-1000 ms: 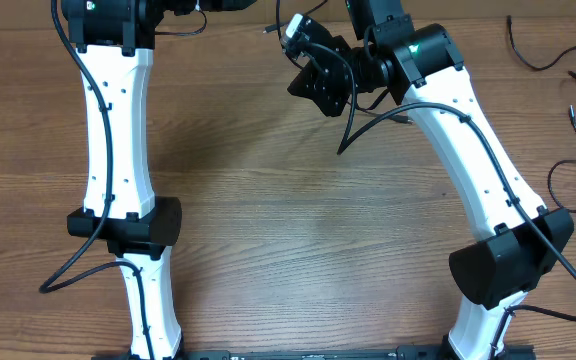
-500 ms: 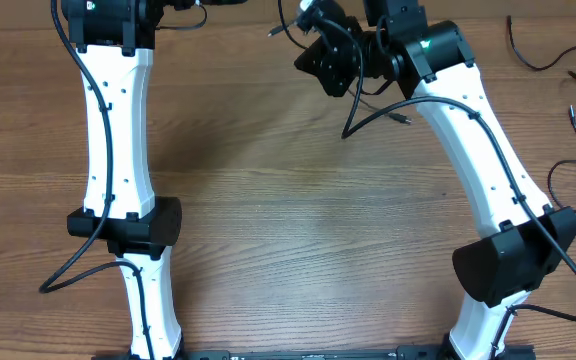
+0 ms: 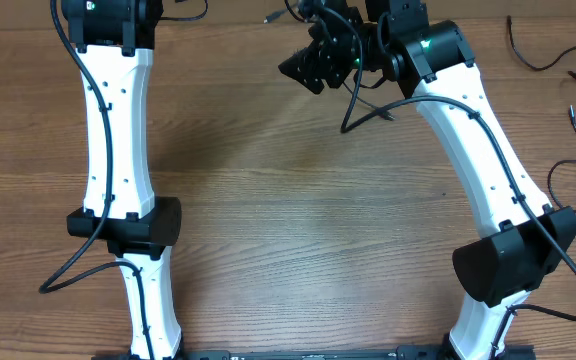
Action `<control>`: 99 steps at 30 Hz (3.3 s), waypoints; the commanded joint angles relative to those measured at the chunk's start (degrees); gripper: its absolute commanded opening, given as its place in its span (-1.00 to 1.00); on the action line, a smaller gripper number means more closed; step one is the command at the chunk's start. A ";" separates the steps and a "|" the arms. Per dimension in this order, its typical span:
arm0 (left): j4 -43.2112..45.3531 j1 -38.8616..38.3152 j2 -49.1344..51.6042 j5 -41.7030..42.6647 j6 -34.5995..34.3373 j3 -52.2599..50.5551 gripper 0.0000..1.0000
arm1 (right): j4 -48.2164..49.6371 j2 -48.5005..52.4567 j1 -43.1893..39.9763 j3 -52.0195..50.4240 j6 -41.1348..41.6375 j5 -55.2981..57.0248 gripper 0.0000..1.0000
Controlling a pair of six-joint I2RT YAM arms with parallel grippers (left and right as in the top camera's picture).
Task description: Untangle cables
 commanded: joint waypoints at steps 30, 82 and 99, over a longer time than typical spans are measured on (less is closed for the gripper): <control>1.57 2.86 -1.73 6.25 -4.94 1.29 -0.92 | 5.81 -3.67 3.80 0.20 -4.98 0.24 -0.79; -22.51 -8.02 -14.45 -58.51 26.43 1.64 1.00 | -2.97 -26.18 -37.66 12.11 24.22 53.99 -0.92; -24.33 -8.07 -14.45 -58.31 27.08 1.64 1.00 | 5.20 -25.99 -64.46 12.09 24.20 55.41 -0.92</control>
